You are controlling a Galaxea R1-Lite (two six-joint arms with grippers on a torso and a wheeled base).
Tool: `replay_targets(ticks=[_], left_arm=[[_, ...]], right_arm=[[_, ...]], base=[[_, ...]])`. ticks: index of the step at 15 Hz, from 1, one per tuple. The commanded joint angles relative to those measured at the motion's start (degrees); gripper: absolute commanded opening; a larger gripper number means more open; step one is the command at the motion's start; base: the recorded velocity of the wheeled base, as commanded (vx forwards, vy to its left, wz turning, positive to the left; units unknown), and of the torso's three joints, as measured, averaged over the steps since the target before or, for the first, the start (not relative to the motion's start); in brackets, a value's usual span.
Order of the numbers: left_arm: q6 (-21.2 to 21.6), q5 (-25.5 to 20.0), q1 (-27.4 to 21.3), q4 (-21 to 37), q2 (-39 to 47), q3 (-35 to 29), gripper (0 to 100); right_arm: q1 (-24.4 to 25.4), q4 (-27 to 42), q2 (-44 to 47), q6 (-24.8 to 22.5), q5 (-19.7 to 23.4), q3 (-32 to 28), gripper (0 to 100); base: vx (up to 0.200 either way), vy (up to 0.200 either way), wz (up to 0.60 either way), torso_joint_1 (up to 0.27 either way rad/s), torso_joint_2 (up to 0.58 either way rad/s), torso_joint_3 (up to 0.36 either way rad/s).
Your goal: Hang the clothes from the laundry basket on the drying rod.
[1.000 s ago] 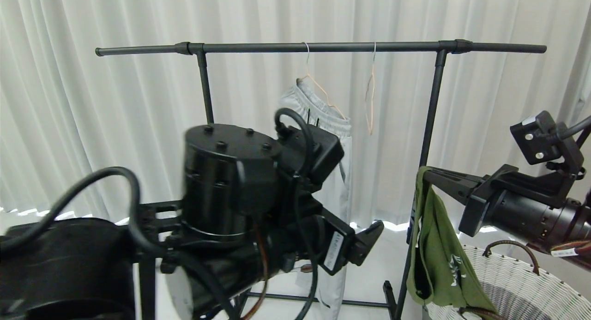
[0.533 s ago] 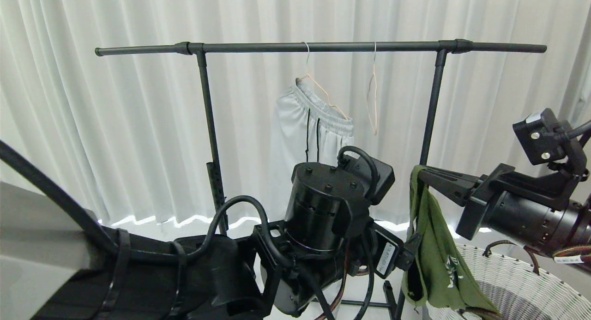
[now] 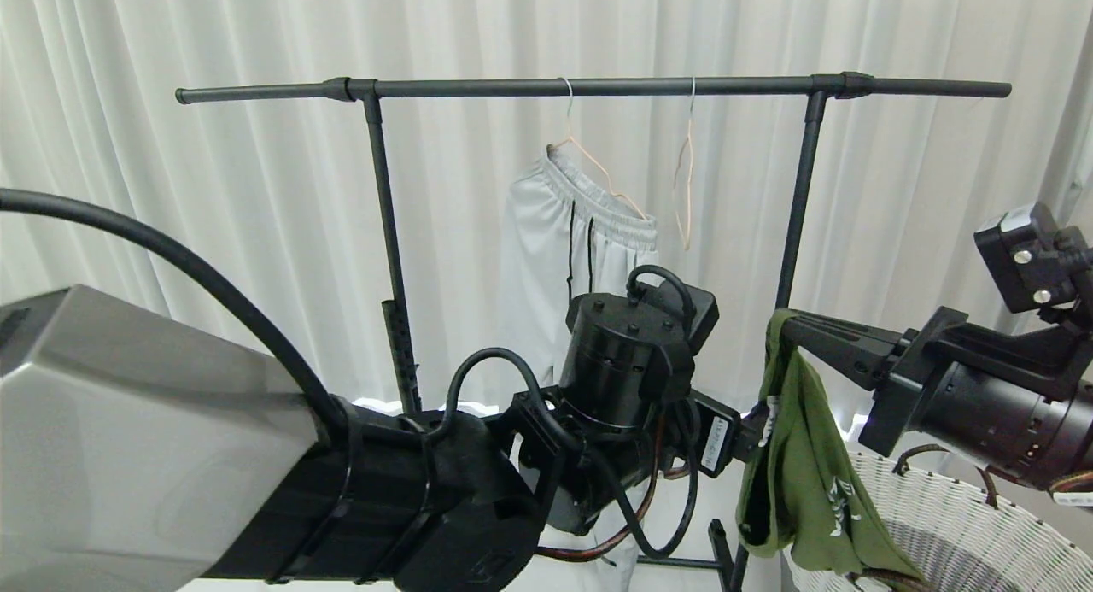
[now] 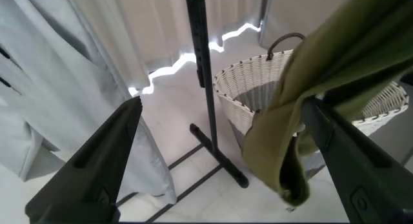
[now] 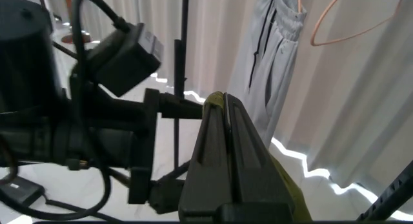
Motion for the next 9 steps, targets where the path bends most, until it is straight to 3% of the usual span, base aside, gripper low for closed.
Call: replay_targets(ticks=[1, 9], left_arm=[[0.1, 0.4, 0.4, 0.0, 2.1, -0.3, 100], [-0.7, -1.5, 0.4, -1.4, 10.5, 2.8, 100]], right_arm=[[0.1, 0.0, -1.3, 0.1, 0.0, 0.3, 0], [0.1, 0.0, -3.7, 0.1, 0.1, 0.4, 0]], base=[[0.000, 0.000, 0.00, 0.000, 0.00, 0.000], [0.000, 0.000, 0.00, 0.000, 0.00, 0.000]])
